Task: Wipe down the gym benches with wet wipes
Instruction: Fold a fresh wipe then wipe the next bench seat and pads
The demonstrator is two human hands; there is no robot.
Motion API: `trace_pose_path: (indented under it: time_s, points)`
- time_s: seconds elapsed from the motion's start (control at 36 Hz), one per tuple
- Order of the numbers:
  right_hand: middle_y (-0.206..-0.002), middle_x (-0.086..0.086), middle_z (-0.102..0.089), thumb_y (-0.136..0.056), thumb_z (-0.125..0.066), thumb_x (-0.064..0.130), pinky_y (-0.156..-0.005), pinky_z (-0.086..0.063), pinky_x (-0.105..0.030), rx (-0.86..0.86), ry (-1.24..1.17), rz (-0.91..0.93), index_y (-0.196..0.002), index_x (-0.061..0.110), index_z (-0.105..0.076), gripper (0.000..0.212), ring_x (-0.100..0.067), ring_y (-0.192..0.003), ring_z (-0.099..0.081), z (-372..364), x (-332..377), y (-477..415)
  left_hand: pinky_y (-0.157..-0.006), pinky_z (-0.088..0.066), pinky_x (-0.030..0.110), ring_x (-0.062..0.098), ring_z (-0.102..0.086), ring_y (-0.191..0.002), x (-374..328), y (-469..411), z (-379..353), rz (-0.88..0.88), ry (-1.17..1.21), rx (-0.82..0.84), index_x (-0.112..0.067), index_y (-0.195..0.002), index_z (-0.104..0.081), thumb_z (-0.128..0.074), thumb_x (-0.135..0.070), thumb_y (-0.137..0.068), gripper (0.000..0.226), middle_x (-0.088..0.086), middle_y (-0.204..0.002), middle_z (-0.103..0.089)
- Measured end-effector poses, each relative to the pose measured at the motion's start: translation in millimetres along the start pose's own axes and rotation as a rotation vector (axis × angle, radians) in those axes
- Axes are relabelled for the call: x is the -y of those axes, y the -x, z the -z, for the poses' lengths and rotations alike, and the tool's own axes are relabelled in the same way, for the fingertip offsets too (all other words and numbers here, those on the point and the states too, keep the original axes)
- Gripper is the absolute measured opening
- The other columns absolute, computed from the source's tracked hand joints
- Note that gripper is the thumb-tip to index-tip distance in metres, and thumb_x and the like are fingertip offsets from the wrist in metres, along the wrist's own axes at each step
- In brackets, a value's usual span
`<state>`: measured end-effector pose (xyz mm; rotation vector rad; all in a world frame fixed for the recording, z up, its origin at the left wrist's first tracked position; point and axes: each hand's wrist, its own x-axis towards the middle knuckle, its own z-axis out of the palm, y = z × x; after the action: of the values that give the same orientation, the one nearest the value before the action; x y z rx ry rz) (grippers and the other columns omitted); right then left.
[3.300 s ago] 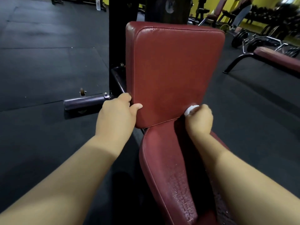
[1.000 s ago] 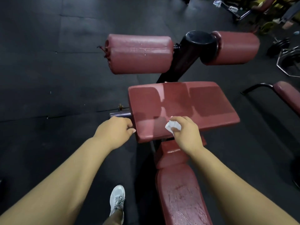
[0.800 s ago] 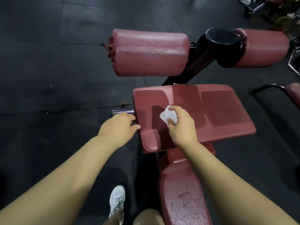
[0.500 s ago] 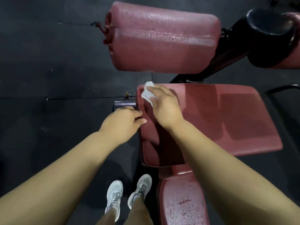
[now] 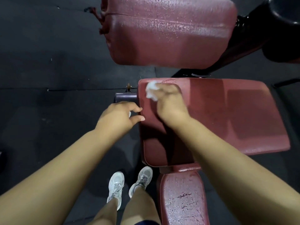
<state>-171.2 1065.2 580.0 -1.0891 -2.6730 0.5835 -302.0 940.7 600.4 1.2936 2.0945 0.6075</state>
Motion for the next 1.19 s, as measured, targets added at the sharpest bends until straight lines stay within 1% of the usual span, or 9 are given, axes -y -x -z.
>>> trace_pose_path:
  time_s: [0.11, 0.22, 0.31, 0.36, 0.44, 0.53, 0.75, 0.97, 1.19]
  points:
    - [-0.122, 0.005, -0.057, -0.084, -0.033, 0.035, -0.091, -0.024, 0.002, 0.078, 0.049, 0.160, -0.119, 0.020, -0.065, 0.050, -0.007, -0.115, -0.047, 6.7, -4.7, 14.5, -0.077, -0.038, 0.020, 0.014, -0.057, -0.099, -1.9, 4.0, 0.0, 0.004, -0.009, -0.025, -0.029, -0.109, -0.068, -0.067, -0.039, -0.083, 0.028, -0.008, -0.111, -0.066]
    - [-0.100, -0.006, -0.063, -0.089, -0.045, 0.007, -0.073, -0.034, -0.021, -0.222, 0.227, -0.242, -0.097, 0.022, -0.069, 0.029, -0.032, -0.096, -0.059, 36.9, -52.9, 6.1, -0.085, -0.043, 0.025, 0.013, -0.057, -0.103, -2.3, 4.4, -0.3, 0.001, -0.007, -0.023, -0.029, -0.110, -0.068, -0.066, -0.040, -0.084, 0.029, -0.010, -0.114, -0.066]
    - [-0.102, -0.011, -0.065, -0.088, -0.048, 0.006, -0.075, -0.034, -0.014, -0.352, 0.155, -0.388, -0.098, 0.009, -0.070, 0.024, -0.024, -0.096, -0.059, 40.1, -37.6, 16.9, -0.087, -0.044, 0.027, 0.015, -0.057, -0.103, -1.9, 2.8, -2.1, 0.005, -0.004, -0.027, -0.028, -0.110, -0.068, -0.065, -0.040, -0.084, 0.029, -0.009, -0.115, -0.066]
    - [-0.083, -0.012, -0.067, -0.080, -0.057, 0.002, -0.067, -0.034, -0.019, -0.357, 0.085, -0.155, -0.084, 0.007, -0.070, 0.015, -0.021, -0.079, -0.058, 27.3, -10.0, 31.4, -0.087, -0.046, 0.029, 0.017, -0.058, -0.102, -0.4, 2.5, -2.5, -0.020, -0.026, -0.026, -0.027, -0.111, -0.068, -0.062, -0.038, -0.087, 0.027, -0.007, -0.116, -0.066]
    - [-0.095, -0.008, -0.070, -0.081, -0.056, 0.012, -0.075, -0.050, -0.030, -0.155, -0.021, 0.169, -0.094, 0.012, -0.075, 0.023, -0.028, -0.083, -0.066, 2.2, 20.0, 59.6, -0.085, -0.048, 0.034, 0.023, -0.059, -0.100, 3.6, 1.7, -1.9, -0.083, -0.106, -0.004, -0.026, -0.113, -0.067, -0.057, -0.032, -0.091, 0.025, -0.004, -0.115, -0.066]
    - [-0.098, -0.010, -0.070, -0.080, -0.057, 0.015, -0.077, -0.051, -0.030, -0.065, -0.020, 0.240, -0.095, 0.009, -0.075, 0.024, -0.028, -0.084, -0.067, 11.8, 11.9, 70.4, -0.089, -0.047, 0.035, 0.022, -0.059, -0.105, 6.4, 0.6, -1.5, -0.124, -0.112, 0.019, -0.024, -0.117, -0.065, -0.056, -0.028, -0.093, 0.027, -0.004, -0.118, -0.064]
    - [-0.069, -0.021, -0.063, -0.082, -0.056, 0.008, -0.068, -0.036, -0.031, -0.516, 0.170, -0.456, -0.076, 0.001, -0.068, 0.016, -0.039, -0.067, -0.058, 35.2, -24.9, 76.6, -0.087, -0.047, 0.034, 0.020, -0.055, -0.103, 1.0, 8.4, -11.8, -0.134, -0.071, -0.009, -0.019, -0.121, -0.064, -0.056, -0.030, -0.093, 0.031, -0.002, -0.114, -0.058]
    - [-0.090, -0.010, -0.063, -0.075, -0.068, 0.010, -0.056, -0.053, -0.028, -0.022, -0.044, 0.178, -0.098, 0.010, -0.073, 0.024, -0.027, -0.075, -0.065, 2.6, 37.4, 122.6, -0.085, -0.044, 0.025, 0.011, -0.054, -0.099, 6.1, 21.6, -17.1, -0.129, 0.028, -0.012, -0.027, -0.123, -0.062, -0.053, -0.030, -0.094, 0.030, -0.010, -0.114, -0.056]
    - [-0.088, -0.022, -0.057, -0.084, -0.050, 0.013, -0.069, -0.034, -0.023, -0.429, 0.130, -0.608, -0.094, -0.001, -0.070, 0.026, -0.036, -0.079, -0.057, 41.6, -33.8, 143.0, -0.087, -0.047, 0.028, 0.007, -0.054, -0.093, 3.6, 33.5, -31.8, -0.169, 0.071, -0.074, -0.021, -0.119, -0.065, -0.060, -0.030, -0.090, 0.030, -0.008, -0.112, -0.051]
